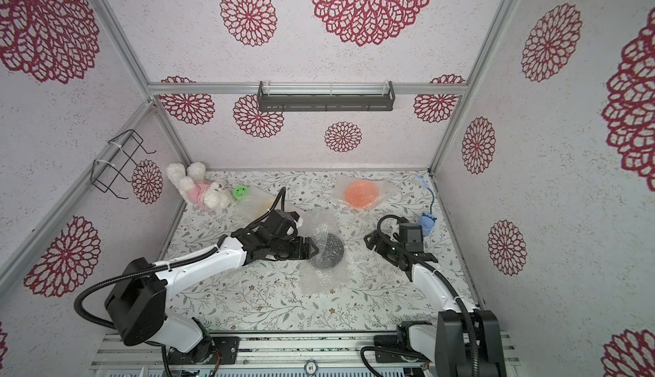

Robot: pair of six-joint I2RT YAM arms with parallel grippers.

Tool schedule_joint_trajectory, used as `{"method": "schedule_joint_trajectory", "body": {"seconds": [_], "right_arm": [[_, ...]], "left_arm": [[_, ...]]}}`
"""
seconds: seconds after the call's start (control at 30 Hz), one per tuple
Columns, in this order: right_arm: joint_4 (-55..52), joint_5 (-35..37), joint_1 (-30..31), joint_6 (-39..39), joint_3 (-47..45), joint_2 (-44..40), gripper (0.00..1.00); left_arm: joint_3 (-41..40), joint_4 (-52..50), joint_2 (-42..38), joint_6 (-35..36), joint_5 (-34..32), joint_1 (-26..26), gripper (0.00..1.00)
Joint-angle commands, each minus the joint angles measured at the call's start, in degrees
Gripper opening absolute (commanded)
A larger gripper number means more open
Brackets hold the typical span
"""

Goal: Unpack dinner plates from bubble wrap
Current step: Unwrap the bubble wrap at the center of the board.

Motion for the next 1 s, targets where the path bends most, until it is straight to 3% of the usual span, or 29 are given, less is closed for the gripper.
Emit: {"method": "schedule_joint_trajectory", "body": {"seconds": [0.0, 0.13, 0.3, 0.47, 0.83, 0.97], "right_arm": [[-1.8, -2.4, 5.2, -2.9, 1.7, 1.3, 0.87], [2.4, -3.8, 10.2, -3.1, 2.6, 7.9, 0.79], [7.0, -6.1, 11.8, -2.6, 1.9, 14.5, 0.62], [8.7, -7.6, 13.1, -2.4, 0.2, 15.3, 0.51], [11.3, -9.1, 13.6, -2.6, -1.6, 18.3, 0.39], [12.8, -11.7, 13.9, -2.0, -1.8, 19.5, 0.27]], "left_arm": [[-0.2, -4.1, 0.1, 1.2, -3.7, -2.5, 0.82], [-3.2, 0.6, 1.1, -2.0, -1.8, -3.5, 0.79], [-4.7, 5.2, 5.8, -5.9, -0.7, -4.0, 0.73], [-5.4, 8.1, 9.6, -7.2, 0.1, -4.0, 0.71], [-6.2, 6.8, 10.9, -7.2, -1.4, -4.0, 0.70], [-7.2, 6.7, 12.6, -8.1, -1.6, -4.1, 0.70]]}}
